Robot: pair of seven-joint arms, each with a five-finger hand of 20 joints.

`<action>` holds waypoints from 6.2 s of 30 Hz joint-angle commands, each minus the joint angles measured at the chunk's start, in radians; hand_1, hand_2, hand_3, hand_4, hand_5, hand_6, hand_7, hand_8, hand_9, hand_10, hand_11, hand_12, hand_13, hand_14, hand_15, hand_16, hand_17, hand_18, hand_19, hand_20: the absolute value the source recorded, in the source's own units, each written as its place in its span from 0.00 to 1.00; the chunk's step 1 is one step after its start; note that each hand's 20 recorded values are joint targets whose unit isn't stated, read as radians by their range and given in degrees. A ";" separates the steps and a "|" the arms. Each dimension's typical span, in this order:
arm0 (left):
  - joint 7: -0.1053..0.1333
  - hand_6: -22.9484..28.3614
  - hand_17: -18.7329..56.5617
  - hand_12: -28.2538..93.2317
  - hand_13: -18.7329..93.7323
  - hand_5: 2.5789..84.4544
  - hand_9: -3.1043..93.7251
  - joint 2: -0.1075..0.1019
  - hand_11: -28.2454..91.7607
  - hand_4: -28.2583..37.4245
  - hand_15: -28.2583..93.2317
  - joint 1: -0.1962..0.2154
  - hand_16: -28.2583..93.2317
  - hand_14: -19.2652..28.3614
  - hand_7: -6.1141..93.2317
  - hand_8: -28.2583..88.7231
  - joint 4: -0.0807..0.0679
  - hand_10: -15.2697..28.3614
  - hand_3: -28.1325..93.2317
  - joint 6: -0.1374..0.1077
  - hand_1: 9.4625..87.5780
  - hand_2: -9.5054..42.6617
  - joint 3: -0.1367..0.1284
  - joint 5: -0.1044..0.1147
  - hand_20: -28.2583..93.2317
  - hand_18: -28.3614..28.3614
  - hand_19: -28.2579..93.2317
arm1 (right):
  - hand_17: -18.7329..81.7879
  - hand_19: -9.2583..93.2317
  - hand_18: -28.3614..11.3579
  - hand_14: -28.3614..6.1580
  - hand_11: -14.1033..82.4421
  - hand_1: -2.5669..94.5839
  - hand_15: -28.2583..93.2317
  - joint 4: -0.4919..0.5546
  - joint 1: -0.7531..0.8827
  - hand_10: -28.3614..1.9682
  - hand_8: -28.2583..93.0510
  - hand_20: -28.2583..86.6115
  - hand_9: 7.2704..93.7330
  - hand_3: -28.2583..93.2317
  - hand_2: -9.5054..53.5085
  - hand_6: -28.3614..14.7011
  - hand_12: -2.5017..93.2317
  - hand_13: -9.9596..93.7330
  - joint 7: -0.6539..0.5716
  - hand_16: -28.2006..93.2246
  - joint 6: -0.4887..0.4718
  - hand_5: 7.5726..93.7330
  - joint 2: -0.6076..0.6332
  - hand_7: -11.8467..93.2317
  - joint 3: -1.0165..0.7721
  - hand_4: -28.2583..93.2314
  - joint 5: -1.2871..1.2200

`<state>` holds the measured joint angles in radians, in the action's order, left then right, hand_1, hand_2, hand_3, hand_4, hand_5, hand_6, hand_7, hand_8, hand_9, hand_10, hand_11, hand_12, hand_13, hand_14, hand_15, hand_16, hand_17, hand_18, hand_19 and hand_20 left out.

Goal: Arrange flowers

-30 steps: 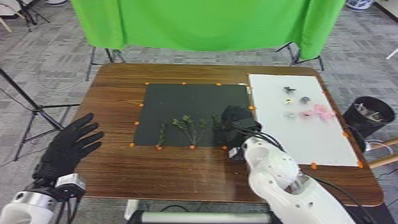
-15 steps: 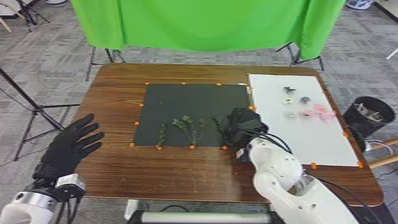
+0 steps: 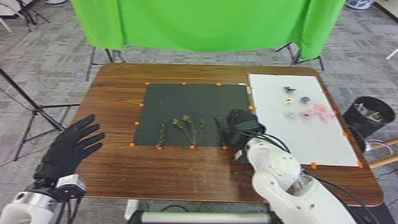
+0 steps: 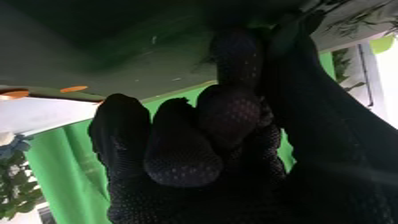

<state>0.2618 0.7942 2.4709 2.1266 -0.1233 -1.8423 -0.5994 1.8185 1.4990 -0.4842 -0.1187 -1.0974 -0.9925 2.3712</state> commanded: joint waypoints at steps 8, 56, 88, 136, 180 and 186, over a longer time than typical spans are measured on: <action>0.006 0.50 0.13 0.36 0.34 0.30 0.27 0.011 0.41 0.06 0.48 0.021 0.22 0.75 0.27 0.15 0.006 0.63 0.80 -0.004 0.19 0.13 -0.008 0.002 0.29 0.90 0.58 | 0.68 1.00 0.19 0.64 0.79 0.29 0.91 0.014 0.000 0.64 0.36 0.86 0.86 0.91 0.07 0.63 0.48 0.87 -0.023 0.52 -0.050 0.72 0.005 0.59 -0.033 0.08 0.029; 0.002 0.50 0.13 0.36 0.34 0.30 0.27 0.005 0.41 0.06 0.48 0.032 0.22 0.75 0.27 0.15 0.004 0.64 0.81 0.005 0.19 0.13 -0.010 0.003 0.29 0.90 0.58 | 0.60 1.00 0.20 0.59 0.49 0.34 0.90 -0.111 0.033 0.52 0.11 0.79 0.55 0.95 0.00 0.55 0.26 0.74 -0.099 0.44 0.308 0.45 0.379 0.50 -0.053 0.00 0.175; 0.016 0.50 0.13 0.36 0.34 0.30 0.27 0.000 0.41 0.06 0.48 0.053 0.22 0.75 0.27 0.15 0.016 0.64 0.81 -0.008 0.19 0.14 -0.031 0.006 0.29 0.90 0.58 | 0.68 1.00 0.22 0.70 0.36 0.53 0.88 -0.087 -0.108 0.78 0.30 0.82 0.91 0.92 0.00 0.68 0.54 0.87 -0.041 0.48 0.320 0.73 0.361 0.56 0.030 0.00 0.174; 0.023 0.50 0.12 0.36 0.33 0.29 0.26 -0.084 0.41 0.06 0.47 -0.010 0.23 0.75 0.27 0.15 -0.010 0.63 0.80 -0.051 0.19 0.14 -0.012 0.015 0.29 0.90 0.58 | 0.68 1.00 0.23 0.70 0.35 0.52 0.88 -0.268 -0.541 0.79 0.30 0.82 0.92 0.93 0.00 0.68 0.54 0.87 0.269 0.48 0.233 0.73 -0.184 0.56 0.611 0.01 0.203; 0.007 0.50 0.12 0.36 0.33 0.29 0.26 -0.031 0.41 0.06 0.48 0.032 0.23 0.75 0.27 0.15 0.001 0.63 0.81 -0.045 0.19 0.14 -0.029 -0.004 0.29 0.90 0.58 | 0.53 0.99 0.20 0.60 0.52 0.32 0.88 -0.122 -0.407 0.54 0.10 0.71 0.54 0.94 0.00 0.59 0.28 0.70 0.213 0.46 -0.034 0.45 0.008 0.50 0.244 0.02 0.176; 0.021 0.50 0.12 0.36 0.33 0.29 0.26 -0.025 0.41 0.06 0.48 0.049 0.23 0.75 0.27 0.15 0.008 0.63 0.81 -0.056 0.19 0.14 -0.032 0.003 0.29 0.90 0.58 | 0.49 0.98 0.17 0.53 0.43 0.28 0.87 -0.132 -0.381 0.44 0.12 0.69 0.37 0.95 0.00 0.50 0.26 0.60 0.102 0.42 -0.004 0.31 0.163 0.43 0.166 0.01 0.119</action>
<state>0.2660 0.7551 2.4906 2.1233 -0.1593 -1.8703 -0.6095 1.7188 1.1098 -0.2496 -0.1525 -1.1605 -0.7431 2.5083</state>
